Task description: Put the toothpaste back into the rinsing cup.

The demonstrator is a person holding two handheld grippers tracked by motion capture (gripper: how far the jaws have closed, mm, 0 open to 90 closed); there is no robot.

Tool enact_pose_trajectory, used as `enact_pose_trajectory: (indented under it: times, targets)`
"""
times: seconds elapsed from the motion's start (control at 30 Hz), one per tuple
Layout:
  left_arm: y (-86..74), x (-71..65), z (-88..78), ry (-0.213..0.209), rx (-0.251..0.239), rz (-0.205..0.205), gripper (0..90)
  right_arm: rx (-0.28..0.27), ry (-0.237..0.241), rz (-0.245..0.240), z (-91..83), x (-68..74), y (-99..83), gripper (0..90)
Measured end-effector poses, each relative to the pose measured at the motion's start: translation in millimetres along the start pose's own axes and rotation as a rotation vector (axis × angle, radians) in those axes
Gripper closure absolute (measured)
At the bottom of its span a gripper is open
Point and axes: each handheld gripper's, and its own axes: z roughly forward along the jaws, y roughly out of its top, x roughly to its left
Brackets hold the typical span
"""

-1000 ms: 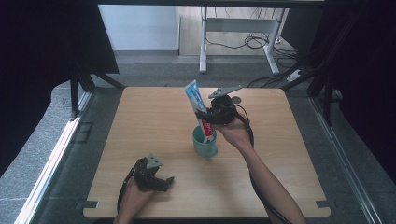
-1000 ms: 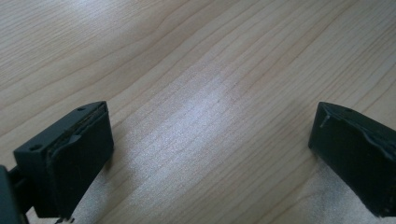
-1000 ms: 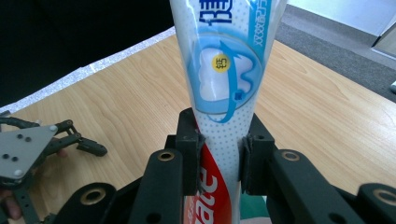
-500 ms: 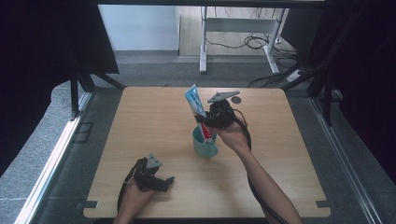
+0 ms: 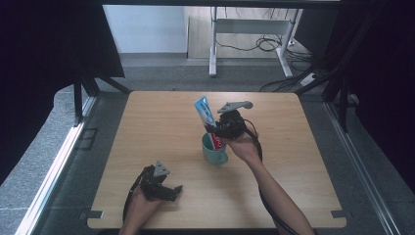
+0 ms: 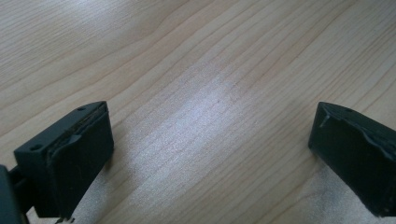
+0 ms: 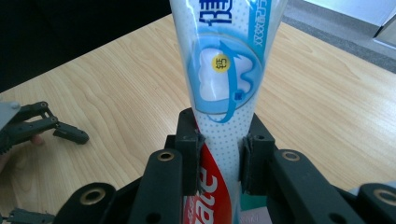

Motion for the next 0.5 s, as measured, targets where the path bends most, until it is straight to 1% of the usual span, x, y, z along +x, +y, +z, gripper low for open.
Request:
enact_pose_trajectory:
  times: [0.13, 0.5]
  targets:
    - [0.0, 0.0, 0.0, 0.000, 0.000, 0.000, 0.0, -0.002, 0.002, 0.004, 2.3, -0.5, -4.2, 72.2]
    - [0.0, 0.0, 0.0, 0.000, 0.000, 0.001, 0.0, 0.015, 0.007, 0.005, 10.6, 1.2, -15.4, 72.1]
